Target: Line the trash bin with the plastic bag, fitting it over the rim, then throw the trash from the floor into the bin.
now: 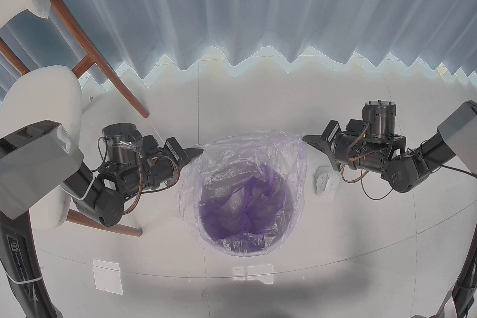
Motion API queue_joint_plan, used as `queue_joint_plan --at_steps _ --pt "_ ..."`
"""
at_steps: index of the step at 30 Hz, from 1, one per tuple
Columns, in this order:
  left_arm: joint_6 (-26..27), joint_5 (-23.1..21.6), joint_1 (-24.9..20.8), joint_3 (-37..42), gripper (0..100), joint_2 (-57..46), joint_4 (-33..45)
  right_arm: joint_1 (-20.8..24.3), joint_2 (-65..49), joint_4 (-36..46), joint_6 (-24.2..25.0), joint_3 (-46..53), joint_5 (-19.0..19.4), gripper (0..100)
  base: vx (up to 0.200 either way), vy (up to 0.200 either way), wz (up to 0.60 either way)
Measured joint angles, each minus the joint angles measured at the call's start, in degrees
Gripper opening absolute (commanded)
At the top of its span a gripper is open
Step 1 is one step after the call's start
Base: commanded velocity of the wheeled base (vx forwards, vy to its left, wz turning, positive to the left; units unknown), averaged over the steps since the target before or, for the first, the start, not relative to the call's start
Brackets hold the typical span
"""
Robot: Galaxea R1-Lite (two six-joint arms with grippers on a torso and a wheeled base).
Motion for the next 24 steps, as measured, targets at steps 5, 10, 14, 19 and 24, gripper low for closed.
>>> queue_joint_plan --at_steps 5,10,14,19,24 --pt "-0.10 0.00 0.00 -2.04 0 0.35 2.55 -0.49 1.56 3.16 -0.20 -4.91 -0.18 0 0.000 0.000 0.00" --pt "-0.13 0.22 0.04 -3.64 0 1.76 3.08 -0.82 4.27 3.86 -0.51 -8.02 -0.65 0 0.000 0.000 0.00" --pt "-0.33 0.13 0.34 -4.55 0 2.84 3.32 -1.07 6.50 5.17 -0.63 -10.23 -1.41 0 0.000 0.000 0.00" --pt "-2.11 0.05 0.85 -5.07 0 4.49 3.32 -1.07 8.73 6.68 -0.66 -12.41 -3.47 0 0.000 0.000 0.00" --pt "-4.07 0.09 1.39 -5.29 0 6.36 2.99 -0.90 10.63 6.73 -0.74 -13.13 -4.02 0 0.000 0.000 0.00"
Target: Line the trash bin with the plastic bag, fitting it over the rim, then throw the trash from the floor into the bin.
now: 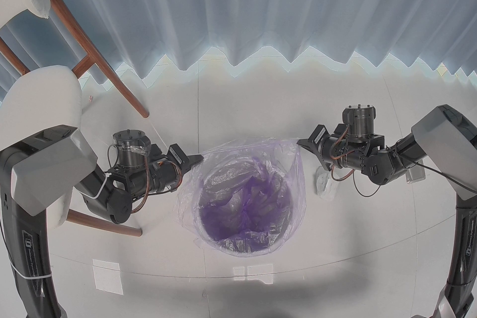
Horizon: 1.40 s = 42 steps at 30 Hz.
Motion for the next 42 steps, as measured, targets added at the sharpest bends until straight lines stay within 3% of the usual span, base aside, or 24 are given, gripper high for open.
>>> queue_joint_plan --at_steps 14,22,23,28,34,42 --pt "-0.39 0.51 1.16 0.07 0 5.40 -0.79 -0.06 5.33 -0.73 0.00 0.24 -2.18 0 0.000 0.000 0.00" --pt "-3.50 0.49 2.69 0.07 0 6.58 -2.52 0.00 7.14 -1.30 0.15 -0.27 -2.11 0 0.000 0.000 0.00" --pt "-3.69 0.49 2.80 0.18 100 6.67 -3.54 -0.05 7.25 -1.48 0.17 -0.27 -2.11 100 0.000 0.000 0.00" --pt "-4.08 1.21 3.24 1.01 100 6.89 -6.02 -0.39 7.52 -2.16 1.07 -0.11 -2.55 100 0.000 0.000 0.00" --pt "-5.34 3.56 3.63 2.04 100 5.18 -7.29 -1.16 4.61 -4.01 7.09 1.94 -3.52 100 0.000 0.000 0.00" --pt "-6.46 4.02 2.65 11.54 100 -1.35 -9.50 -1.52 -2.91 -5.94 9.14 13.65 -2.10 100 0.000 0.000 0.00"
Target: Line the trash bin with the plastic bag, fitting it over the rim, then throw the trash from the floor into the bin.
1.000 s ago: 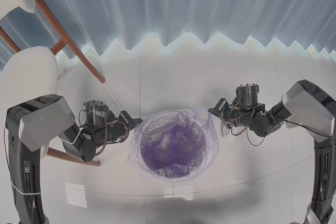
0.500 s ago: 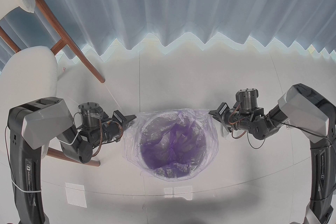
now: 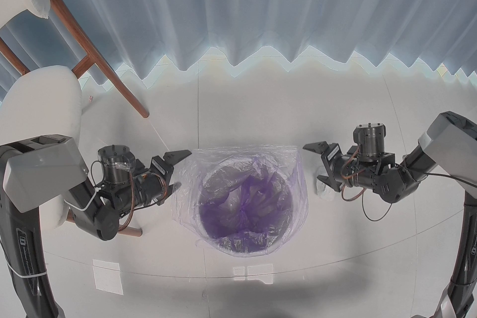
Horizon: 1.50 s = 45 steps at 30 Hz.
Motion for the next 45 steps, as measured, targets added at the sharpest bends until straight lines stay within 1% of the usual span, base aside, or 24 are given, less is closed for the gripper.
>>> queue_joint_plan --at_steps 4,9,13,18,25,26,33,43,44,45 --pt "0.66 0.27 -0.59 7.12 100 -2.23 -3.01 -0.16 -2.49 -5.58 -1.80 9.28 0.21 100 0.000 0.000 0.00" --pt "2.00 0.88 -1.61 13.79 100 -2.50 -10.87 0.28 -3.62 -19.59 -4.67 19.65 0.46 100 0.000 0.000 0.00" --pt "2.90 2.07 -2.24 17.15 100 -0.74 -16.62 1.11 -3.01 -27.54 -5.91 24.64 0.49 100 0.000 0.000 0.00" --pt "3.36 2.79 -2.51 19.88 100 1.39 -18.29 2.35 -1.46 -29.32 -6.51 26.59 0.65 100 0.000 0.000 0.00" --pt "3.18 2.62 -2.32 19.21 100 2.88 -18.37 4.58 1.34 -29.48 -6.68 23.56 0.51 100 0.000 0.000 0.00" --pt "3.12 2.57 -2.29 18.69 100 3.18 -18.37 4.94 1.87 -29.45 -6.68 22.93 0.45 0 0.000 0.000 0.00" --pt "3.06 2.54 -1.88 15.17 100 5.30 -18.32 5.35 3.83 -29.43 -6.68 21.14 -0.50 0 0.000 0.000 0.00" --pt "3.21 2.24 -1.13 13.04 100 7.58 -18.29 4.96 4.40 -29.39 -6.68 21.74 -0.66 0 0.000 0.000 0.00" --pt "3.21 2.27 -1.06 12.65 0 7.80 -18.26 4.97 4.41 -29.43 -6.68 21.74 -0.67 0 0.000 0.000 0.00" --pt "3.18 2.27 -1.06 12.32 0 7.97 -18.26 5.05 4.44 -29.42 -6.68 21.77 -0.66 0 0.000 0.000 0.00"
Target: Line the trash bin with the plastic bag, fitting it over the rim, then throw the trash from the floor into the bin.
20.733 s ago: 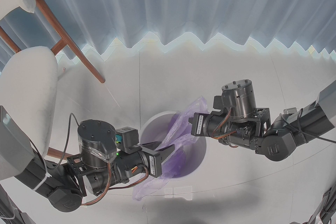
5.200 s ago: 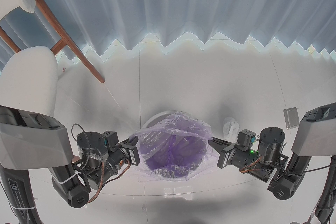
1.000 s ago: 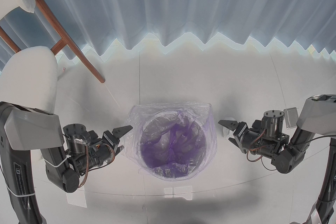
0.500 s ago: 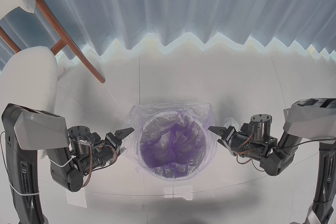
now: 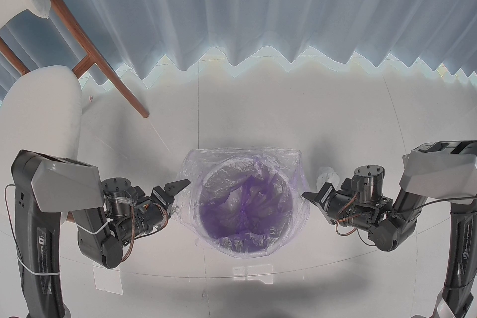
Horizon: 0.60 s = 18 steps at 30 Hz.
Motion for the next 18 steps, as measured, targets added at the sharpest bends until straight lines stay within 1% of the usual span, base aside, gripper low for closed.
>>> queue_joint_plan --at_steps 4,7,11,13,16,18 --pt "0.07 -0.05 -0.02 -1.16 0 0.60 0.16 0.15 0.02 0.00 0.00 0.05 -0.09 0 0.000 0.000 0.00" --pt "0.49 -0.06 -0.10 -2.04 0 1.10 0.11 0.22 0.07 0.00 -0.05 -0.06 -1.01 0 0.000 0.000 0.00" --pt "2.78 -0.06 -0.35 -2.49 0 1.77 0.07 0.17 0.33 0.00 -0.10 -0.28 -1.57 0 0.000 0.000 0.00" --pt "5.17 -0.06 -0.40 -2.60 0 2.17 0.11 0.15 0.46 0.10 -0.22 -0.39 -1.65 0 0.000 0.000 0.00" --pt "10.64 0.00 -0.49 -2.71 0 2.95 0.18 -0.05 0.83 0.24 -1.08 -0.59 -1.76 0 0.000 0.000 0.00" --pt "15.65 0.20 -0.49 -2.82 0 3.66 0.74 -0.33 1.32 0.32 -2.45 -0.78 -2.26 0 0.000 0.000 0.00"
